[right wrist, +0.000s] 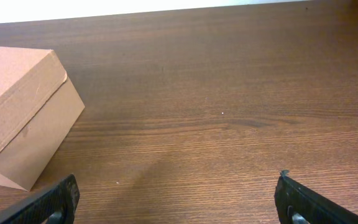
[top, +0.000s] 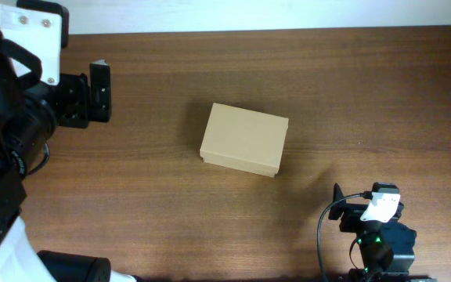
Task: Pack container
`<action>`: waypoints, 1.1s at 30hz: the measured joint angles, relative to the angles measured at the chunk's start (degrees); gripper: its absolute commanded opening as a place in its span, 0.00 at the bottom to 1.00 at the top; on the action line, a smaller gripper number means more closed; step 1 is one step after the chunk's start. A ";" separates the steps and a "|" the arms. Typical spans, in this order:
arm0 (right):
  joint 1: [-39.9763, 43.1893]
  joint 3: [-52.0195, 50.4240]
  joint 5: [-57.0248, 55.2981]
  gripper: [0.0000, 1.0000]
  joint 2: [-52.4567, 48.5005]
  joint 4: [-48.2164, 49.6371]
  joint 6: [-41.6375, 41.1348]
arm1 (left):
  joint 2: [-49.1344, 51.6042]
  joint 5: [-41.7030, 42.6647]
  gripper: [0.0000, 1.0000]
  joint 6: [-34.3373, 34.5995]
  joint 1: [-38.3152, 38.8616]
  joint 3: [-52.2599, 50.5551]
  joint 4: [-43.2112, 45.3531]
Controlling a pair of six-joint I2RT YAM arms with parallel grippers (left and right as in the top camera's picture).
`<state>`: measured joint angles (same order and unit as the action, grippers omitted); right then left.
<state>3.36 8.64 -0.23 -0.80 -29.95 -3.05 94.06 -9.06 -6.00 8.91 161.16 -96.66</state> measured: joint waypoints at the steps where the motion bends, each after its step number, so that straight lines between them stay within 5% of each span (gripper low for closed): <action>1: 0.00 0.00 0.00 0.99 0.00 0.00 0.02 | 0.00 -0.02 0.99 0.00 0.00 0.00 0.00; 21: 0.00 0.00 0.00 0.99 0.00 0.02 0.04 | -1.60 -0.02 0.99 0.00 0.00 -1.36 2.91; 25: 0.00 -0.02 0.00 0.99 0.00 0.04 0.02 | -10.73 0.00 0.99 -0.02 0.00 -12.68 16.46; 33: 0.00 -0.04 -0.04 0.99 0.07 0.09 0.02 | -45.11 0.00 0.99 0.00 -0.35 -68.67 64.57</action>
<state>3.36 8.60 -0.27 -0.73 -29.87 -3.03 48.95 -9.06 -6.00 8.56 92.49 -32.10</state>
